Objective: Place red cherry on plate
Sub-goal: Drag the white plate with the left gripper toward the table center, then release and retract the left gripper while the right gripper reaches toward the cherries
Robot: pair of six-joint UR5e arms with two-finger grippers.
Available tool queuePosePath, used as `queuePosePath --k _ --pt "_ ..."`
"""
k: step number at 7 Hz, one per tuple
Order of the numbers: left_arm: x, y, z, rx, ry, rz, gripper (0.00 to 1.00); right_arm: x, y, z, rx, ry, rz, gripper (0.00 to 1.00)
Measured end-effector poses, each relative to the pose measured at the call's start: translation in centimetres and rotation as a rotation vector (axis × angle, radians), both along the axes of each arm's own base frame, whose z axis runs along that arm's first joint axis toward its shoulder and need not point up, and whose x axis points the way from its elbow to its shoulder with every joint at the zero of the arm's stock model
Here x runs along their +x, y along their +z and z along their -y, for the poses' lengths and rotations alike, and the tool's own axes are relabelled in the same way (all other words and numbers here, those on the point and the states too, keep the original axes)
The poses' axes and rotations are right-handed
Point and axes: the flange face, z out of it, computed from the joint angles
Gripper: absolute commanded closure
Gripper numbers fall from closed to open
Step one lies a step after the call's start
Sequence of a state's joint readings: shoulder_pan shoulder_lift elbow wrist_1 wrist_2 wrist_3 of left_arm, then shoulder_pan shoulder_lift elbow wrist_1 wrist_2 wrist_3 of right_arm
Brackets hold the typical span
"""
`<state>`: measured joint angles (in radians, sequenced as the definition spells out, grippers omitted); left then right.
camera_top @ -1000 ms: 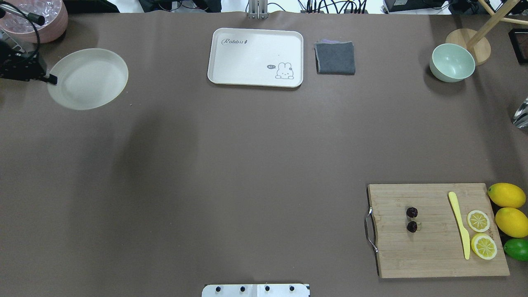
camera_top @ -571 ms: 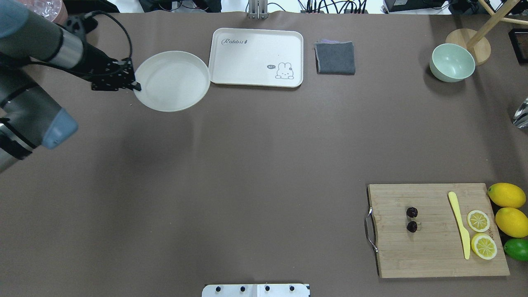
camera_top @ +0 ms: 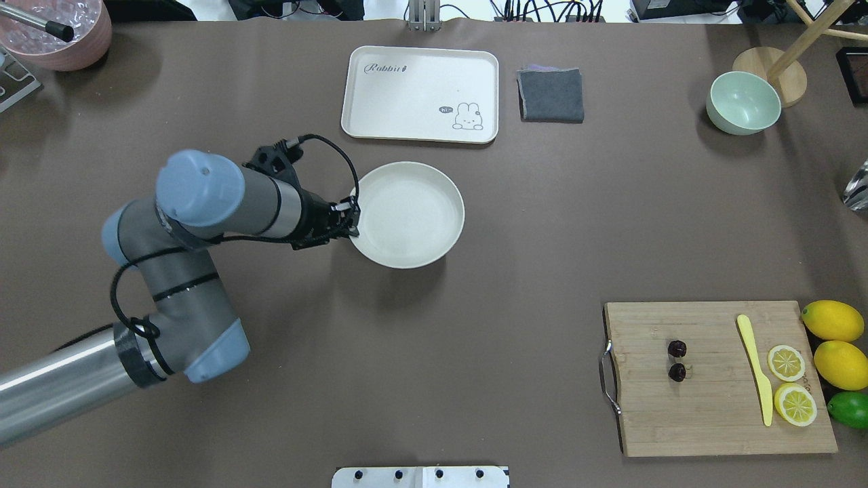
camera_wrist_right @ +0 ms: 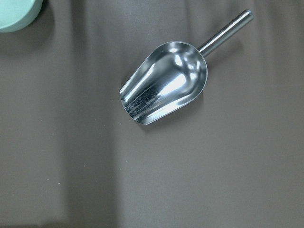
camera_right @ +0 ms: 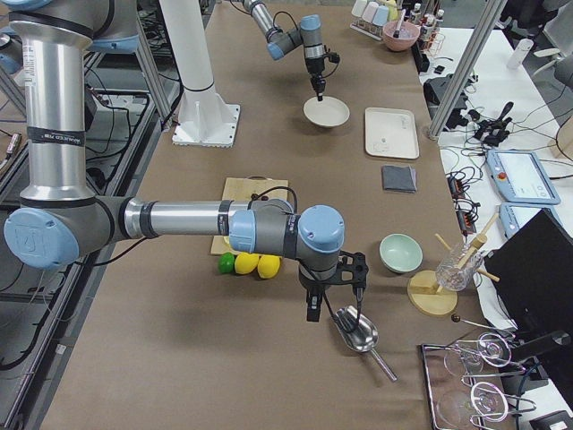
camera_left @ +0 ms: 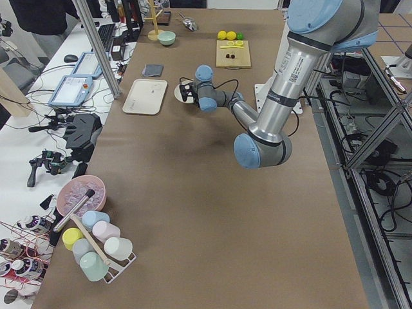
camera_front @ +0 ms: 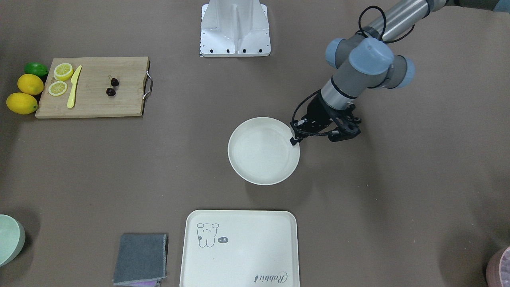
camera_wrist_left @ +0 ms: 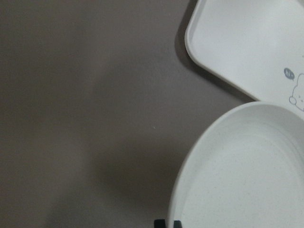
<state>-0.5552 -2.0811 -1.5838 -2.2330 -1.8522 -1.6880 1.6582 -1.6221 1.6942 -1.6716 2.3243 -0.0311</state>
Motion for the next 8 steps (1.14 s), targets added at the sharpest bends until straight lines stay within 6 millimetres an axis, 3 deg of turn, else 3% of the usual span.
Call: queuePosePath --k 2,4,5,7,8 --pt "3.8 0.3 -3.8 0.013 -0.007 0.02 1.0 -0.2 -1.3 0.5 0.01 0.011 0.005 0.0" --pt "4.3 0.5 -4.5 0.02 -0.003 0.028 0.4 -3.0 -5.5 1.5 -0.006 0.059 0.021 0.0" --pt "4.1 0.4 -4.2 0.023 -0.005 0.026 0.02 -5.9 -8.6 2.1 -0.009 0.073 0.03 0.0" --pt "3.1 0.5 -3.1 0.027 -0.024 0.028 0.02 -15.1 -16.5 3.1 0.024 0.092 0.09 0.0" --pt "2.3 0.5 -2.0 0.041 -0.037 0.04 0.02 -20.2 -19.2 2.6 0.034 0.105 0.131 0.0"
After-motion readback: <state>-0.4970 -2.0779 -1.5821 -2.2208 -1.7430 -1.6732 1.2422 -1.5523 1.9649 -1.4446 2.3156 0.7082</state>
